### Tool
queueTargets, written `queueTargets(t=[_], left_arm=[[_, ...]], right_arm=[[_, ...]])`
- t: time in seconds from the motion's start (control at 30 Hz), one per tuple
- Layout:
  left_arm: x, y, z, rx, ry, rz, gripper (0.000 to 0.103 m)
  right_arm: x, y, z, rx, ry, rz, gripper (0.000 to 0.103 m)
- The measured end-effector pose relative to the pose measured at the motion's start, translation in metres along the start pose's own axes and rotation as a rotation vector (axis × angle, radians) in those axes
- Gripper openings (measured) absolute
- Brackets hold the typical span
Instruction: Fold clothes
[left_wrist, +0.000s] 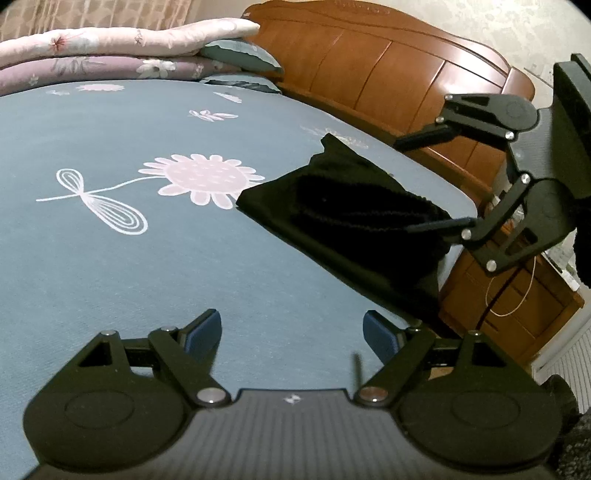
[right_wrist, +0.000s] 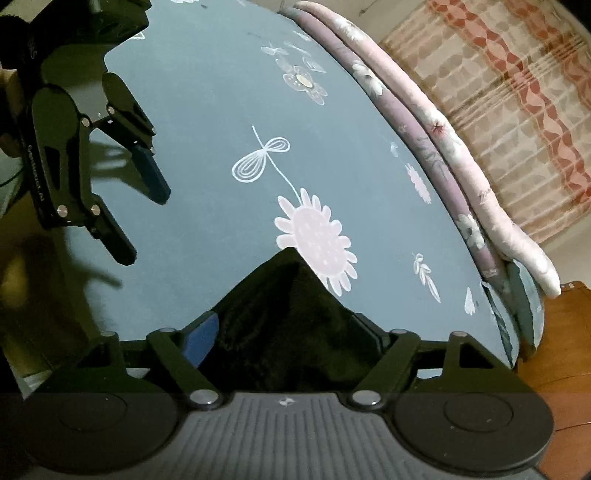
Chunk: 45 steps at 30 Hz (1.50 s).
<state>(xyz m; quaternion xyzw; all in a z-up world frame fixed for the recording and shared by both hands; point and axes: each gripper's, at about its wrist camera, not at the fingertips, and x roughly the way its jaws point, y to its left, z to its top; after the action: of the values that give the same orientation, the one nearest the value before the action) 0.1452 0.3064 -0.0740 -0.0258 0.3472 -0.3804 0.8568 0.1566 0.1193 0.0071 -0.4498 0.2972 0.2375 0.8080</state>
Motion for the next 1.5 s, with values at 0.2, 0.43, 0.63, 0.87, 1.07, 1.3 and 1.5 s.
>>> queueTargets(t=[0.2, 0.43, 0.63, 0.87, 1.07, 1.3, 1.5], left_arm=[[-0.002, 0.0, -0.002, -0.001, -0.004, 0.0, 0.084], [-0.005, 0.001, 0.0, -0.008, -0.011, 0.022, 0.084], [-0.005, 0.0, -0.001, -0.017, -0.006, 0.043, 0.084], [-0.009, 0.001, -0.001, -0.02, 0.005, 0.064, 0.084], [-0.012, -0.004, 0.008, 0.002, -0.008, 0.063, 0.084], [0.008, -0.025, 0.06, 0.07, -0.065, 0.016, 0.084], [0.055, -0.071, 0.106, 0.097, -0.071, -0.055, 0.084]], right_arm=[[-0.026, -0.013, -0.001, 0.114, -0.091, 0.059, 0.081], [-0.024, -0.048, -0.014, 0.262, -0.116, 0.017, 0.053], [0.041, -0.06, -0.029, 0.375, -0.029, 0.066, 0.046], [0.08, -0.071, -0.032, 0.559, -0.101, 0.154, 0.046], [0.043, -0.071, -0.056, 0.622, -0.143, 0.128, 0.049], [0.024, -0.069, -0.122, 0.742, -0.053, 0.111, 0.05], [0.008, -0.072, -0.154, 0.791, -0.086, 0.261, 0.052]])
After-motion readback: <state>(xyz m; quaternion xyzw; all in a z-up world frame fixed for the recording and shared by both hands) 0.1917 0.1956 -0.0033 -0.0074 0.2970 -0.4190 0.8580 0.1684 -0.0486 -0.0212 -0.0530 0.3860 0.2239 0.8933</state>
